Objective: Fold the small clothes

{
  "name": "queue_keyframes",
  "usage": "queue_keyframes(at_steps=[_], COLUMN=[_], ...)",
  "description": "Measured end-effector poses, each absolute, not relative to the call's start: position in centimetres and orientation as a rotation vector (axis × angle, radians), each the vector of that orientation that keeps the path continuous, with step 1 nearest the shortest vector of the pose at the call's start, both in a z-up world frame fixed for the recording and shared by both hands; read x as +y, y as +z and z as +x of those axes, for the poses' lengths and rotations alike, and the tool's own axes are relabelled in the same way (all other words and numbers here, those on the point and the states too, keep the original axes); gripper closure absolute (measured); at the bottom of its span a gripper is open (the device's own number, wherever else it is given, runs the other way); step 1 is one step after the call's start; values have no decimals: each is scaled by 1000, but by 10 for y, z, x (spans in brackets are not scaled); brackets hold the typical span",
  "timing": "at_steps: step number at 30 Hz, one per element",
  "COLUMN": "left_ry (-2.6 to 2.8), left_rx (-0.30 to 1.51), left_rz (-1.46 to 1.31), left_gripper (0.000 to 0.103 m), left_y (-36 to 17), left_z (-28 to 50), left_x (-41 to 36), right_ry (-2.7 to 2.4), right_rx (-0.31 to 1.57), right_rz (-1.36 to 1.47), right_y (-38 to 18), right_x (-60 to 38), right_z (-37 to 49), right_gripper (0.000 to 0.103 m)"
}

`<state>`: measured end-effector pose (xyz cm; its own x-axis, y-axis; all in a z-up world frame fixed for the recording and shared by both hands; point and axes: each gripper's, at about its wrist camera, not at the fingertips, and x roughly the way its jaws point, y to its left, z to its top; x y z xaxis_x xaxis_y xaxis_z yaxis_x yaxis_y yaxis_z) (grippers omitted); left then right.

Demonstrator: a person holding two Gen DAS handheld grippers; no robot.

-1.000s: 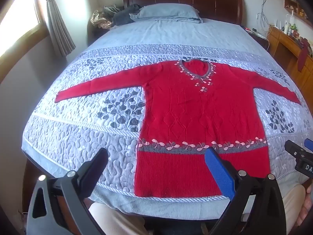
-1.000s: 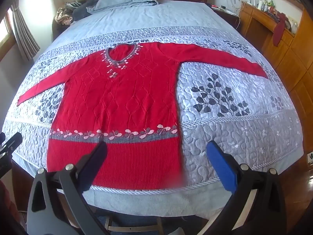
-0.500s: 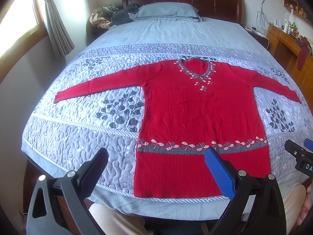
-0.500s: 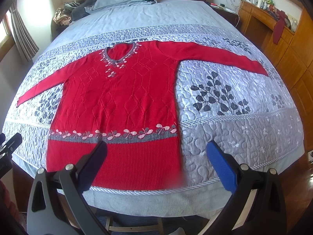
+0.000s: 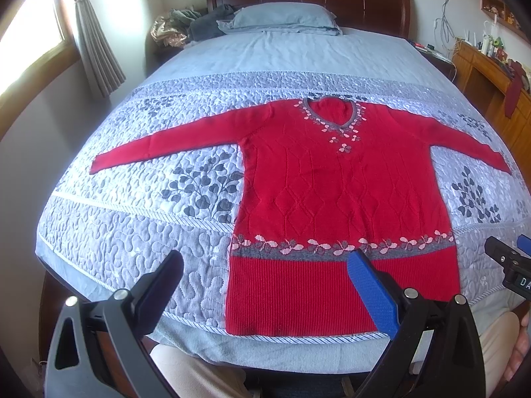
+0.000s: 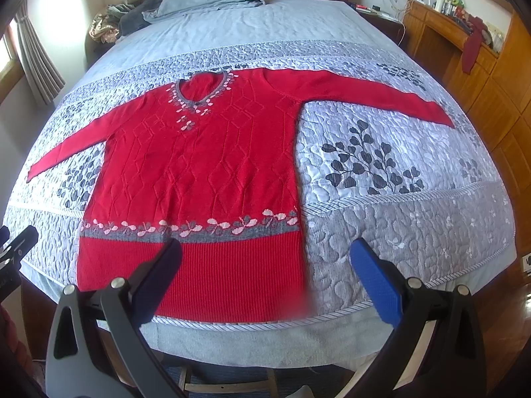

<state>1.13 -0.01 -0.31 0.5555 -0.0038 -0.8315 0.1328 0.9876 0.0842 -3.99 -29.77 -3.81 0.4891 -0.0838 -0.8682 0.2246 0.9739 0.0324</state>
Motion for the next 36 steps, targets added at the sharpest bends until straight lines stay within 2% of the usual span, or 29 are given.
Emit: queue_keyframes(at_steps=[36], left_ry=[-74], left_rx=[989], left_rz=[156], left_gripper=[4], left_y=[-12], left_z=[18], left_x=[-1], right_ry=[-189], right_rx=[1053], right_rz=[152], right_y=[-43], right_x=[-299], right_z=[-36], right_gripper=[2])
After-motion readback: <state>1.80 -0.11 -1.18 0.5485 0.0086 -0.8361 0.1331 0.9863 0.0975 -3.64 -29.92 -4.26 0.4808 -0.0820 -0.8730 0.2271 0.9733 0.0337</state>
